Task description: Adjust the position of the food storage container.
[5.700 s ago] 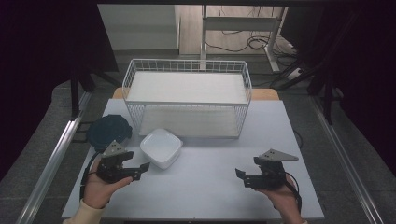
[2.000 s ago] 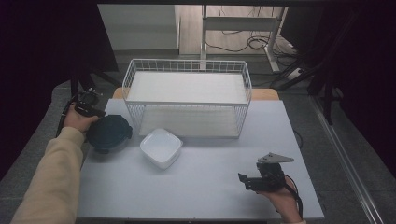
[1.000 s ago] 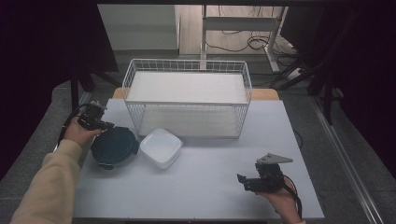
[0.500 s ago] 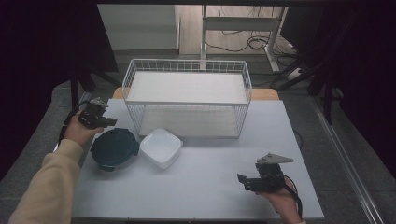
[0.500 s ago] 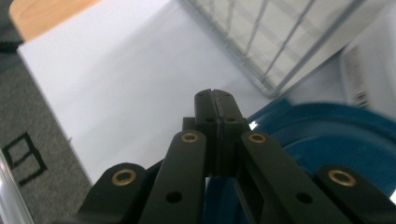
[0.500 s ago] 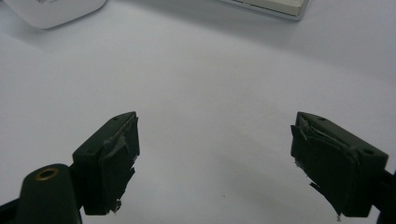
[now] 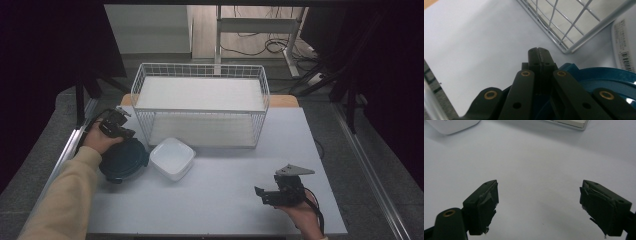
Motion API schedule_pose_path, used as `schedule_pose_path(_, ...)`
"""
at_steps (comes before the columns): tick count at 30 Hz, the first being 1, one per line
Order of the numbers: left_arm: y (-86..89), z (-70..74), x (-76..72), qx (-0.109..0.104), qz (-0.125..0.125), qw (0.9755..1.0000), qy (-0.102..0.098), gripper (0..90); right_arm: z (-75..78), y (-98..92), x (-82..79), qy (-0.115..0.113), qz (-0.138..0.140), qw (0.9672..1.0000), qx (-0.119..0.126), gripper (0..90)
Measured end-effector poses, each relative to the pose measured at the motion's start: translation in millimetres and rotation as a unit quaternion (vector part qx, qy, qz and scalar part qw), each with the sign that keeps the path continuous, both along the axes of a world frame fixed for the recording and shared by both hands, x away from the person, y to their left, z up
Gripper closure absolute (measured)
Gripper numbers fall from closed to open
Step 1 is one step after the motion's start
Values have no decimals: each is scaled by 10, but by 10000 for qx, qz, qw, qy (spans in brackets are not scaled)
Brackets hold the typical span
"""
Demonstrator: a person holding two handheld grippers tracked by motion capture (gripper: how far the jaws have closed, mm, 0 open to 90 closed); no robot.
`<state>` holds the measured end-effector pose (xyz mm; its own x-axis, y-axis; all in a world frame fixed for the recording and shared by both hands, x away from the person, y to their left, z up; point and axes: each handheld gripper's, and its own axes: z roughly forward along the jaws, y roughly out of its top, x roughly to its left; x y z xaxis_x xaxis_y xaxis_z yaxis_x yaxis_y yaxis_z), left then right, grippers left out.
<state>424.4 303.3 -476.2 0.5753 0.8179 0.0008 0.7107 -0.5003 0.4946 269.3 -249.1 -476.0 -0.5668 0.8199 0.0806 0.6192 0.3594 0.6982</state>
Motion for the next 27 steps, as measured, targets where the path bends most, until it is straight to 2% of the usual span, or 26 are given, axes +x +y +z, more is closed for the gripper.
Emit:
schedule_pose_path(5,-15,2,-48,-2,8,10000,-3,900,-1,3,0,6,4,10000,-3,151)
schedule_pose_path(10,7,-1,-157,-71,-30,10000,29,900,-7,14,-5,23,19,10000,-18,151)
schedule_pose_path(11,8,-2,-228,-66,-10,10000,19,900,-8,16,-7,25,26,10000,-20,151)
schedule_pose_path(12,8,-2,-228,-66,-10,10000,19,900,-8,16,-7,25,26,10000,-20,151)
schedule_pose_path(17,-19,-1,-440,-37,-124,9999,-10,900,-10,30,-8,29,50,10000,-35,152)
schedule_pose_path(21,-59,-8,-633,-202,-240,9995,18,900,-14,52,-15,46,74,9999,-50,151)
schedule_pose_path(27,-134,-12,-785,-282,-393,9988,25,900,-20,66,-20,64,90,9999,-63,151)
